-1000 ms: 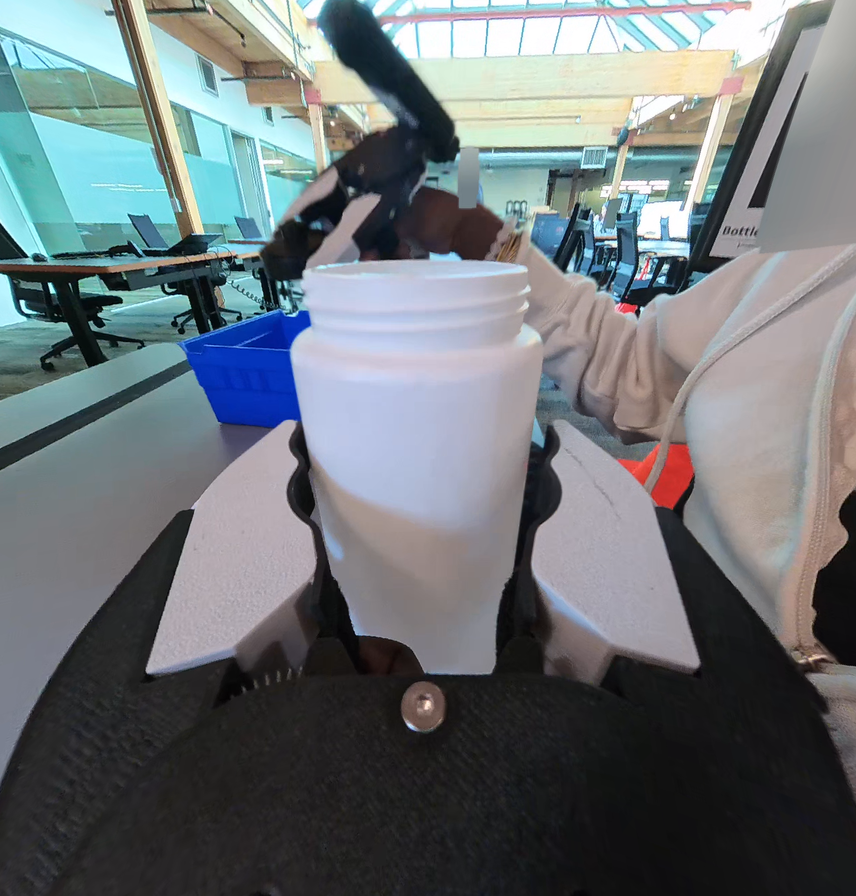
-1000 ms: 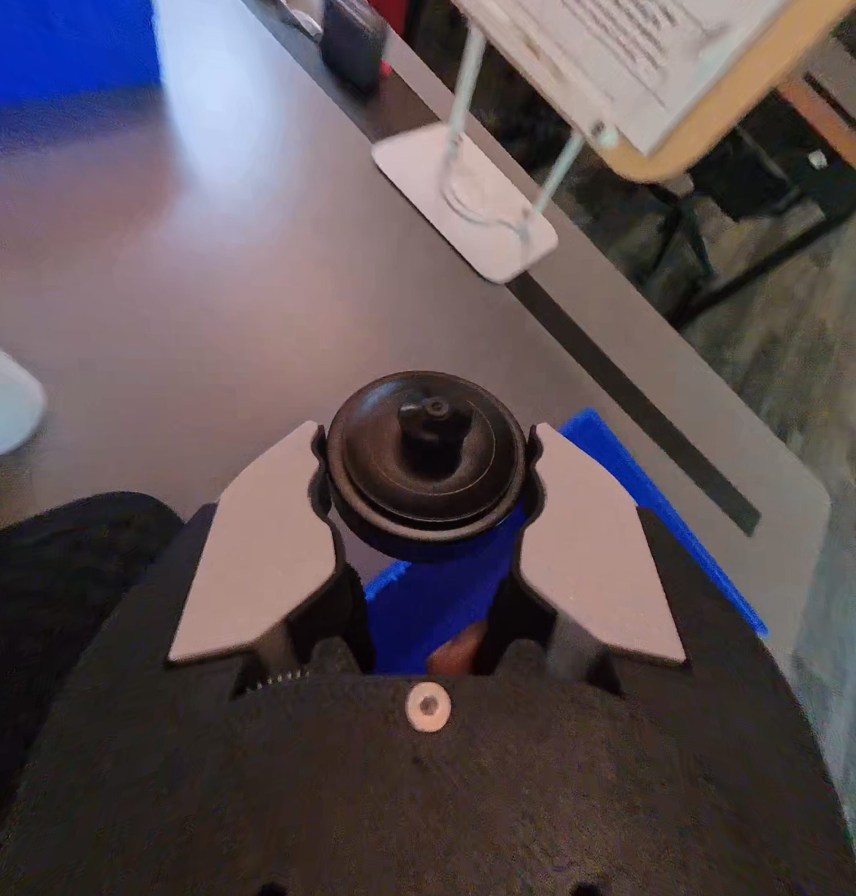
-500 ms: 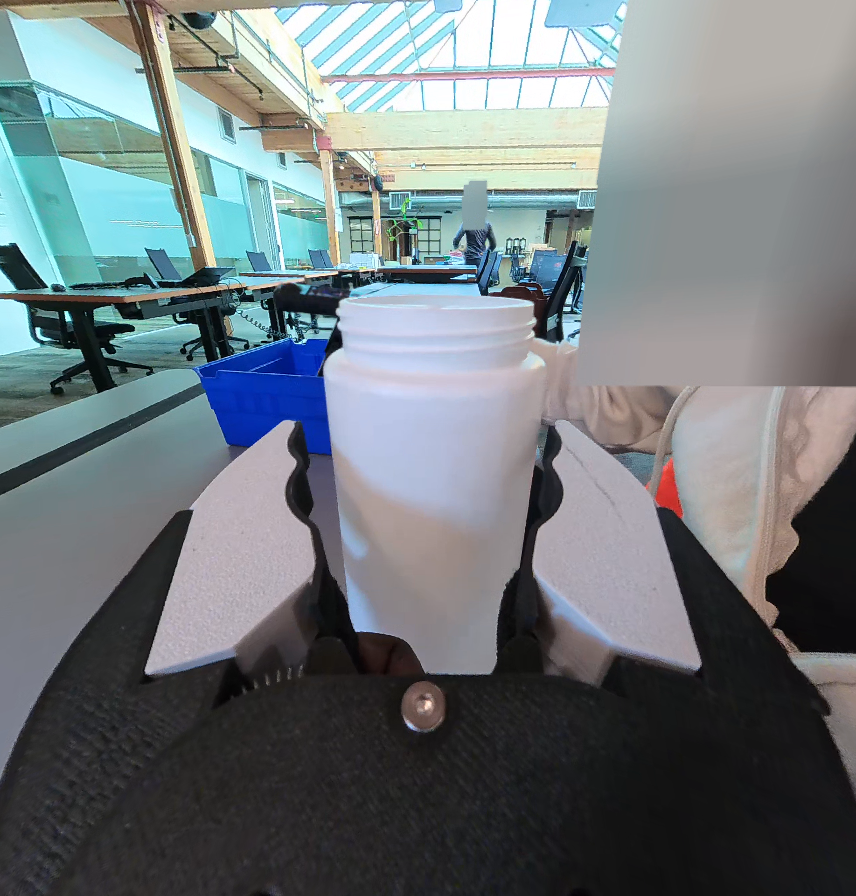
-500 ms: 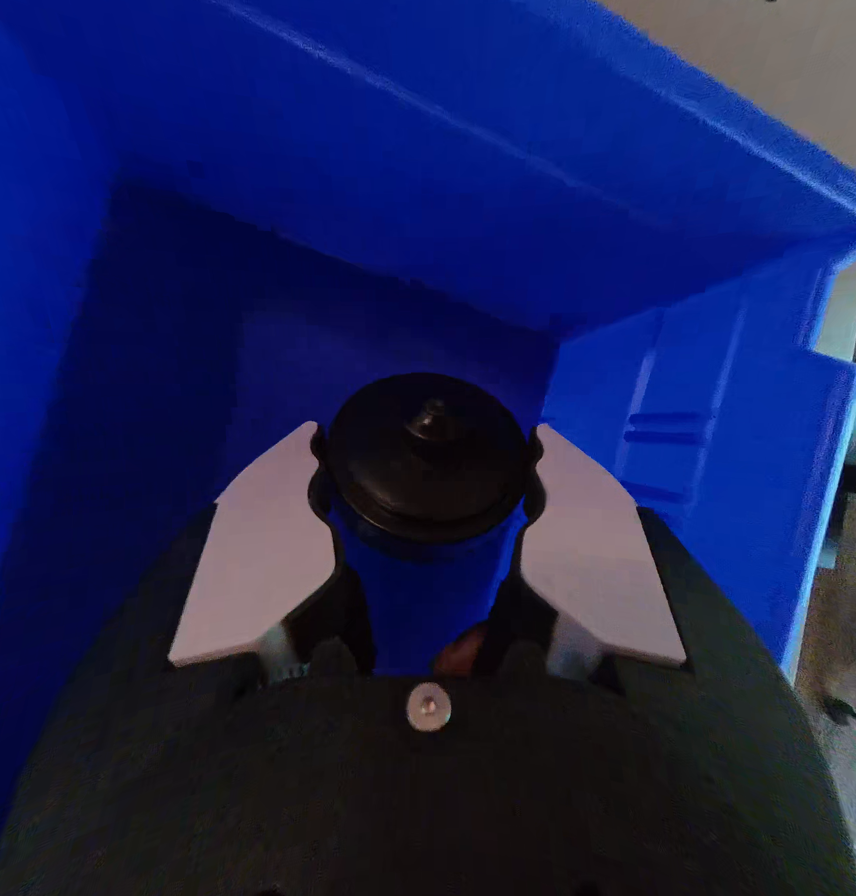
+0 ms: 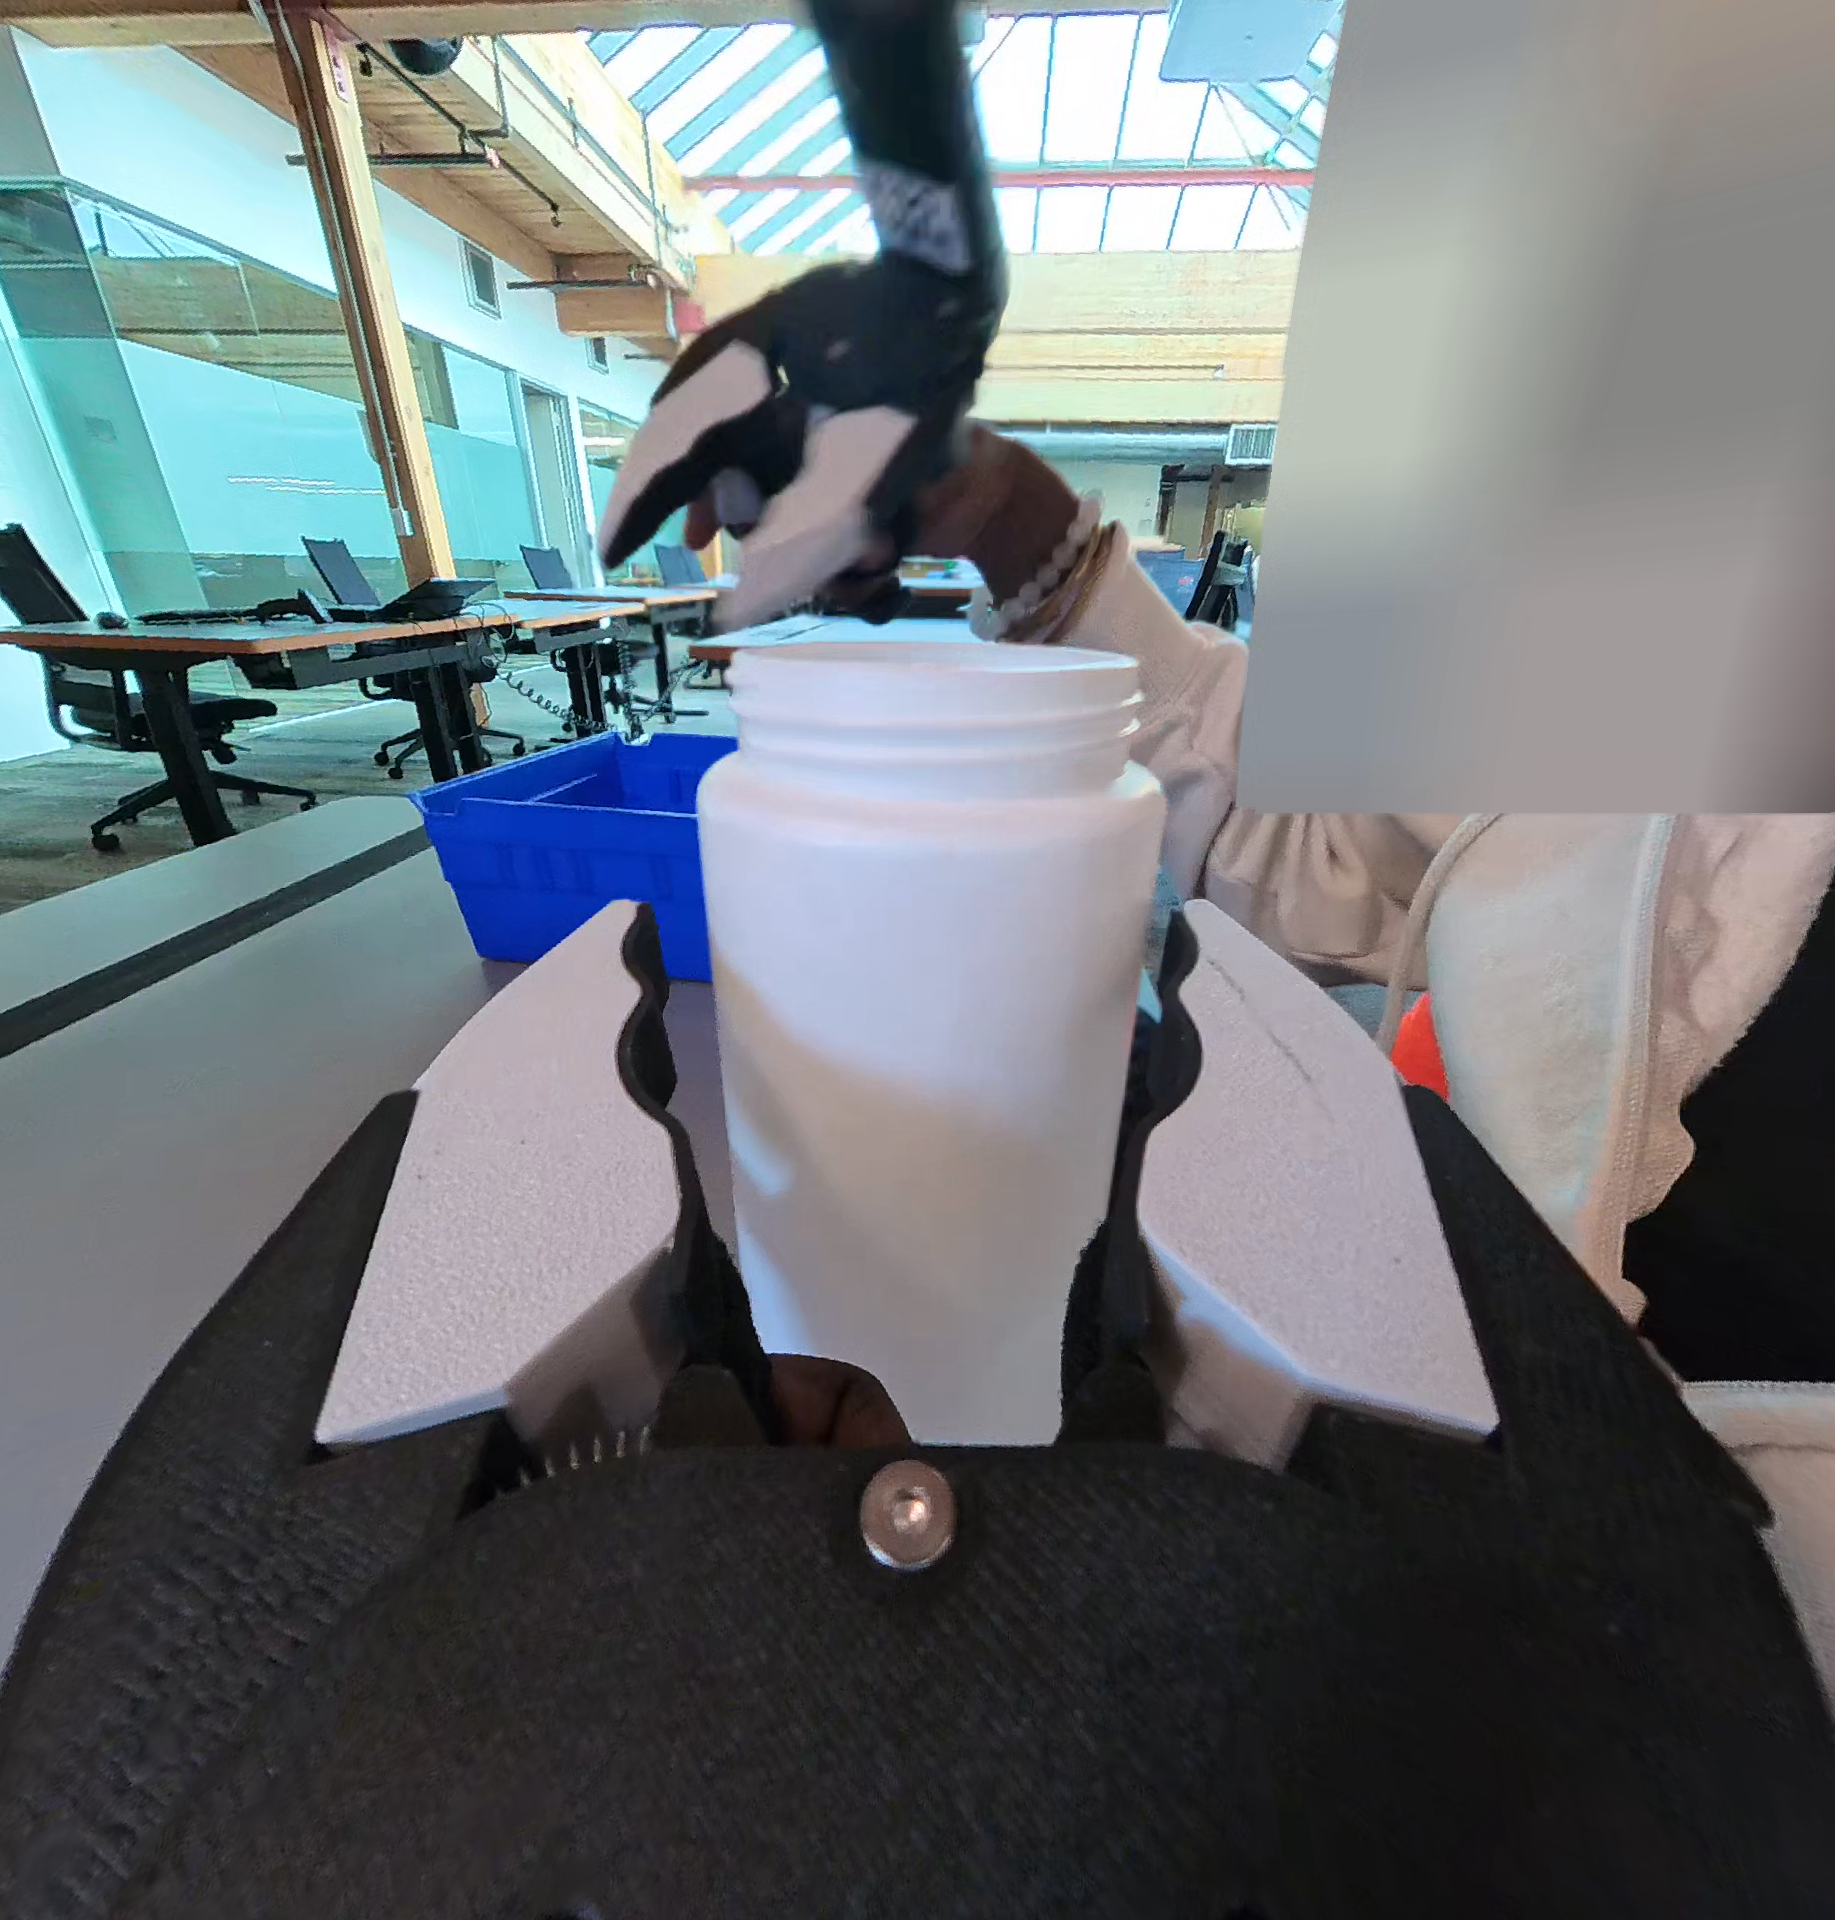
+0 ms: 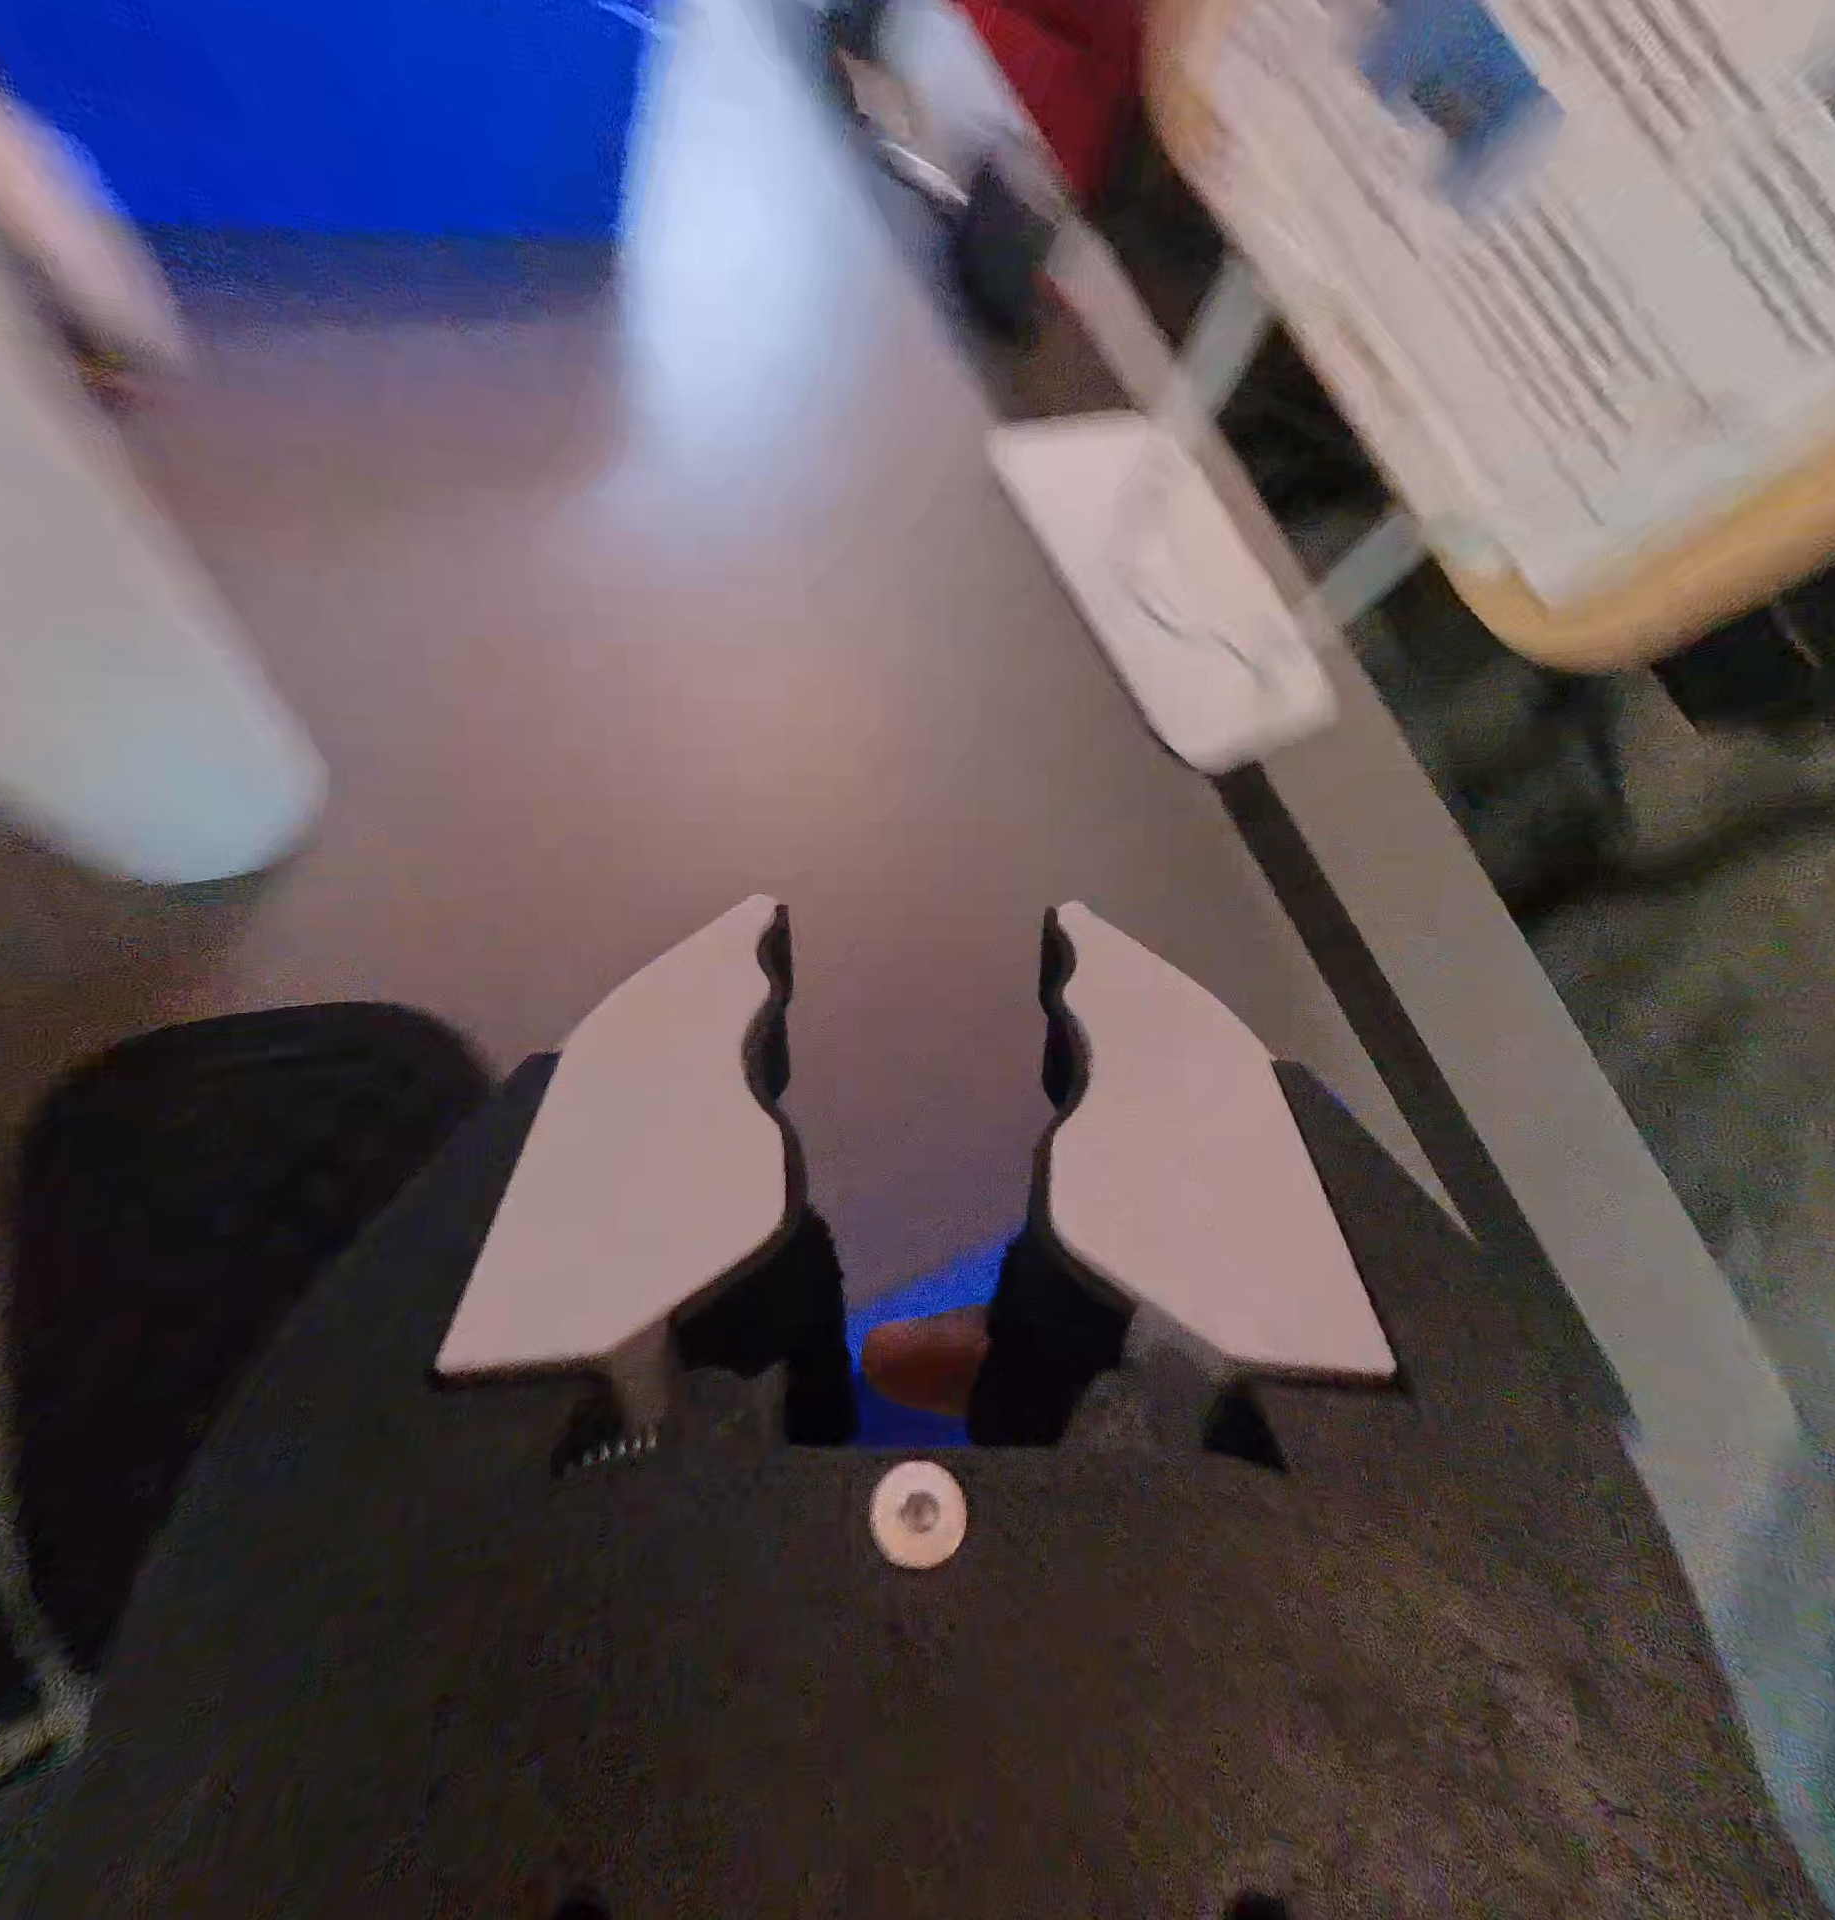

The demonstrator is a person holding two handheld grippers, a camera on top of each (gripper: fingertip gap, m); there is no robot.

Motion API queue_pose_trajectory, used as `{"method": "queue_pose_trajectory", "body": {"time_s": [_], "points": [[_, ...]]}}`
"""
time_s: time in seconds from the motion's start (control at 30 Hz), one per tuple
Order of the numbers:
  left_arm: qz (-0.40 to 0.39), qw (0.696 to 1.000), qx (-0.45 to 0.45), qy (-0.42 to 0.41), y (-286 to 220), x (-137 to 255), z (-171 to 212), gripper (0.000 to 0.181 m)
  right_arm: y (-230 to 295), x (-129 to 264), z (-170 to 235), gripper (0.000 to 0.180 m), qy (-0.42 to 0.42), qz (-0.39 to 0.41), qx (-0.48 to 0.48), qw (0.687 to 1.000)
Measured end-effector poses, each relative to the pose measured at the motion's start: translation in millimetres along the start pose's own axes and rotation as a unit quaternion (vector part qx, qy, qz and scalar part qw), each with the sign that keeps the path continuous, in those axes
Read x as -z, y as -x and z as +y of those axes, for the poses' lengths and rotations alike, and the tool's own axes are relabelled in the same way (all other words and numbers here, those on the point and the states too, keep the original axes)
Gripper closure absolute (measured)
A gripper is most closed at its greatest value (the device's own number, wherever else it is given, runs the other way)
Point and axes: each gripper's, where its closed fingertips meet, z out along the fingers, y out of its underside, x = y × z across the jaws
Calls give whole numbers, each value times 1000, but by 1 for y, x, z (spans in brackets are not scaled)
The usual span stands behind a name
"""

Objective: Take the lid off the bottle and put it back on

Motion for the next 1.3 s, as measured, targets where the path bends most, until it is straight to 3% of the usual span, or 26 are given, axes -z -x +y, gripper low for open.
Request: {"method": "queue_pose_trajectory", "body": {"time_s": [0.07, 0.17, 0.3, 0.47, 0.57, 0.73, 0.93, 1.03, 1.17, 1.3], "points": [[14, 1000, 14, -23, -2, 3, -7, 90, 92, 10, -53, 134, -58, -181, 136, 972], [35, 992, 70, -101, 1, 18, -31, 91, 167, 16, -82, 130, -38, -295, 252, 921], [46, 977, 102, -179, 6, 36, -53, 92, 200, -4, -94, 125, 30, -309, 321, 895], [41, 971, 115, -205, 10, 42, -59, 92, 212, -23, -79, 162, 123, -327, 336, 874], [37, 970, 109, -214, 10, 45, -62, 93, 217, -21, -74, 171, 136, -343, 319, 873], [-11, 963, 102, -250, 23, 54, -69, 94, 185, -2, -86, 172, 65, -261, 272, 924], [-63, 958, 84, -265, 35, 59, -71, 96, 90, 66, -64, 172, 28, -24, 166, 985], [-63, 962, 82, -254, 34, 54, -67, 96, 50, 99, -34, 173, 25, 86, 102, 991], [-77, 969, 64, -226, 36, 46, -60, 97, 19, 114, 17, 174, 15, 165, 9, 986], [-82, 976, 49, -194, 35, 37, -51, 97, 6, 98, 66, 174, -15, 171, -75, 982]]}}
